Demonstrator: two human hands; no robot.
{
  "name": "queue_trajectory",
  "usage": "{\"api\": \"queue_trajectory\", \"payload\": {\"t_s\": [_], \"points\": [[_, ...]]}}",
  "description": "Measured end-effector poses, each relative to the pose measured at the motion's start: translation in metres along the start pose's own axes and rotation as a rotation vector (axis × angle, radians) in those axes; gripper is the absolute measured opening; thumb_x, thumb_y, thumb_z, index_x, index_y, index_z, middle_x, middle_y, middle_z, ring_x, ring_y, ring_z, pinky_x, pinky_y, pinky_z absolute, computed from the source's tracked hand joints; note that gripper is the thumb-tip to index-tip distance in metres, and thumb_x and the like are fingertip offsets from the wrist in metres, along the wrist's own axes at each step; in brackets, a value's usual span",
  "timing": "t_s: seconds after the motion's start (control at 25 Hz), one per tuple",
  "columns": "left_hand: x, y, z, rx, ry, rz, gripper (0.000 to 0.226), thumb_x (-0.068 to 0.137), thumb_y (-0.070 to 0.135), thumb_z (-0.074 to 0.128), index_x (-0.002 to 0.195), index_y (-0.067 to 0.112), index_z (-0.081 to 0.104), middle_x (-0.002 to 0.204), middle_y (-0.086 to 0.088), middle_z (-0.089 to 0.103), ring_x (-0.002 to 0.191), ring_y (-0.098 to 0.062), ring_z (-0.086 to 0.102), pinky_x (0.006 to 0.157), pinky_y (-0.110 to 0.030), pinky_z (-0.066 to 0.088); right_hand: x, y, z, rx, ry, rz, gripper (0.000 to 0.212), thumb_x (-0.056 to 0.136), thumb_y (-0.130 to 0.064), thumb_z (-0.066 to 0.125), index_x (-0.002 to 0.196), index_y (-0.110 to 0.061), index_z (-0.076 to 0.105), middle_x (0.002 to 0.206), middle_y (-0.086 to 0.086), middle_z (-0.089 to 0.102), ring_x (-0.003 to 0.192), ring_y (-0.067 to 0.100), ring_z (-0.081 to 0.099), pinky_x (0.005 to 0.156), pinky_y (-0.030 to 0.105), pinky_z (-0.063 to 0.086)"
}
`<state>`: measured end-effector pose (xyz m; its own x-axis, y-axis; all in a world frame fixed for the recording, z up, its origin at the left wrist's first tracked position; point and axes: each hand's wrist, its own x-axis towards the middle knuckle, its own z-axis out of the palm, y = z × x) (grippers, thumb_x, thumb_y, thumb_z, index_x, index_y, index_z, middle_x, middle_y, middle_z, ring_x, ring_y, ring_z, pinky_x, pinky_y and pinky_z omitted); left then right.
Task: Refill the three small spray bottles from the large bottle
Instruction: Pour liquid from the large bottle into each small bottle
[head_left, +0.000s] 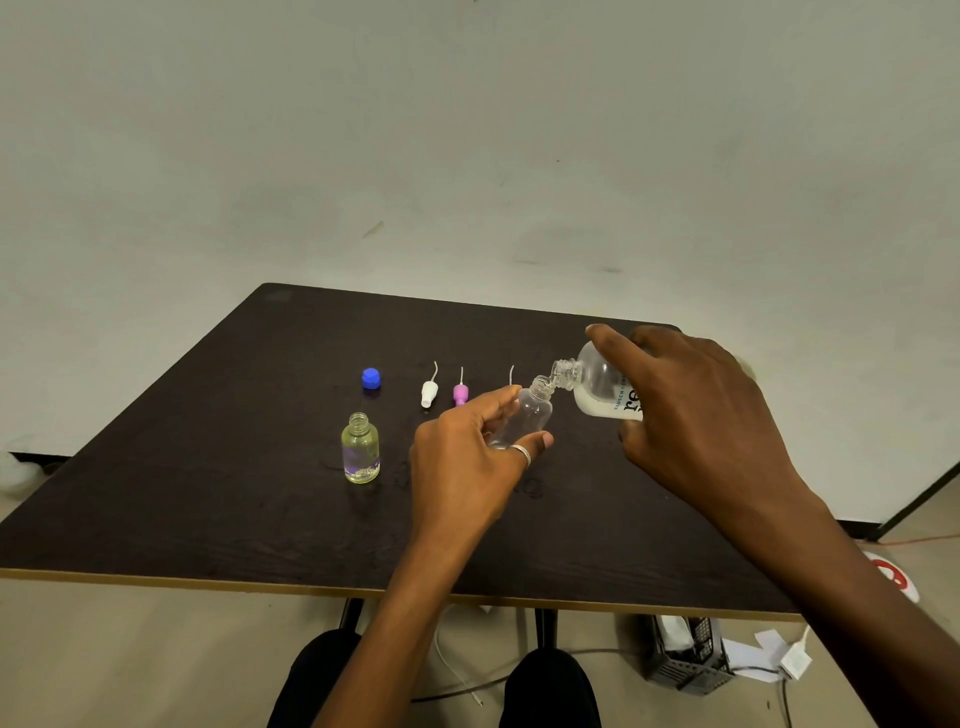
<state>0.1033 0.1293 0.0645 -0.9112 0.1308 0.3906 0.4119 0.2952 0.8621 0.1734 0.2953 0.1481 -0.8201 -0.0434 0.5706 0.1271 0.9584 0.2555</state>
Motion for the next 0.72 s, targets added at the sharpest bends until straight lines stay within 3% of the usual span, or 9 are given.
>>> {"api": "queue_trajectory", "payload": {"t_s": [0.12,0.72], "points": [[0.0002,-0.0007,0.0003,-0.004,0.003,-0.006,0.059,0.069,0.041,0.087,0.124,0.032,0.068,0.111,0.014,0.073,0.099,0.004,0.066,0.091,-0.021,0.055,-0.0001,0.0001,-0.0001,0.003,-0.002,0.001,0.079,0.060,-0.011,0.079,0.133,-0.025,0.052,0.103,0.005,0.066,0.091,0.032,0.062,0.078,0.040,0.050],[-0.0004,0.0015,-0.0010,-0.010,0.002,0.011,0.058,0.071,0.041,0.086,0.124,0.030,0.068,0.112,0.014,0.073,0.100,0.005,0.066,0.090,-0.018,0.054,0.0006,0.0014,-0.0002,0.011,0.003,-0.008,0.079,0.060,-0.009,0.076,0.134,-0.024,0.051,0.102,0.005,0.065,0.092,0.032,0.061,0.078,0.040,0.049]]}}
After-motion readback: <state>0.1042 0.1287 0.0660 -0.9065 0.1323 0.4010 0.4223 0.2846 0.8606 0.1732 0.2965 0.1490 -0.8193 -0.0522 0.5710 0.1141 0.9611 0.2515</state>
